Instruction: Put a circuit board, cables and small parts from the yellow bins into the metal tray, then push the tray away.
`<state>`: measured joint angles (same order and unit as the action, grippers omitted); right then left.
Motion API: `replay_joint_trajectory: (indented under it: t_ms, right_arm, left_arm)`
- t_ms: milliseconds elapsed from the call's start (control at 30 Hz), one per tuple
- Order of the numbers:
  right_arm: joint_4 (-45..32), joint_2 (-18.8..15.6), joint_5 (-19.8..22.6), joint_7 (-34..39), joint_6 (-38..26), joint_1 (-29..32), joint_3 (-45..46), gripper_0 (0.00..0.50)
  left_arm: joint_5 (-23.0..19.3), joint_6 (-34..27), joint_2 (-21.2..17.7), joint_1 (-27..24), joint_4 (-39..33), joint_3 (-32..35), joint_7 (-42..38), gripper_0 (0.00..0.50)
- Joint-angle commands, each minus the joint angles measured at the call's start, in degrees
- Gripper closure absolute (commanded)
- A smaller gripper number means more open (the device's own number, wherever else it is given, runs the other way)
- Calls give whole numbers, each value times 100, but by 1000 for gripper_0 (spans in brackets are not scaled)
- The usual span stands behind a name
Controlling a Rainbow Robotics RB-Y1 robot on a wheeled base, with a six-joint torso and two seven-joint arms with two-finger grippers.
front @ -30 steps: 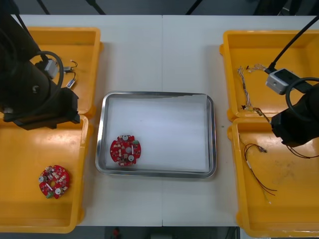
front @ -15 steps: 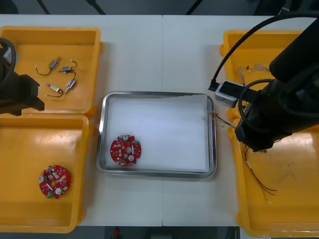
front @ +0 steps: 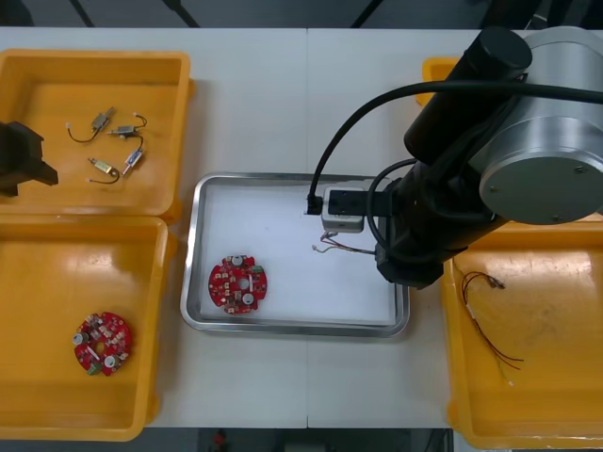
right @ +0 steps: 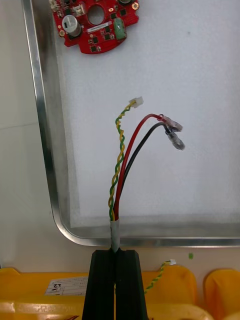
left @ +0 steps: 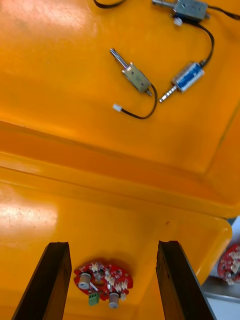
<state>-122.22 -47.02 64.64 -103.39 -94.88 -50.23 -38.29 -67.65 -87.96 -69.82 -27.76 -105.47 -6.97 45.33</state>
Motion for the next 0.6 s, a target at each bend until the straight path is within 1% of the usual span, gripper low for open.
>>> replay_joint_trajectory:
  t_ms: [33, 67, 100, 133, 233, 267, 300, 333, 367, 467, 567, 600]
  right_arm:
    - [119, 184, -215, -375, 356, -268, -433, 500]
    - [189, 211, -338, -349, 541, -268, -662, 500]
    - [207, 219, -382, -349, 594, -268, -741, 500]
    - [251, 263, -496, -331, 681, -268, -917, 500]
    - [356, 342, -830, -287, 813, -268, -1286, 500]
    - [356, 342, -830, -287, 813, -268, -1286, 500]
    - [409, 386, -997, -278, 884, -268, -1470, 500]
    - [453, 404, -1093, -261, 954, -268, -1558, 500]
    - [462, 421, -1111, -261, 972, -268, -1585, 500]
    - [655, 509, -1384, -243, 1174, -260, -1804, 500]
    - [822, 606, -1559, -261, 1349, -260, -1919, 500]
    - [822, 606, -1559, -261, 1349, -260, -1919, 500]
  left_arm:
    - [103, 262, -172, -247, 378, 47, 195, 0]
    - [103, 341, -172, -440, 562, -129, 204, 0]
    - [112, 367, -163, -502, 624, -191, 204, 0]
    - [138, 429, -163, -669, 756, -358, 195, 0]
    - [155, 569, -163, -1108, 1116, -788, 177, 0]
    - [155, 569, -163, -1108, 1116, -788, 177, 0]
    - [164, 648, -137, -1328, 1327, -990, 177, 0]
    - [164, 692, -102, -1433, 1441, -1087, 177, 0]
    - [164, 710, -93, -1460, 1476, -1105, 177, 0]
    - [243, 833, 39, -1706, 1819, -1263, 213, 0]
    - [340, 903, 162, -1873, 2056, -1368, 265, 0]
    - [340, 903, 162, -1873, 2056, -1368, 265, 0]
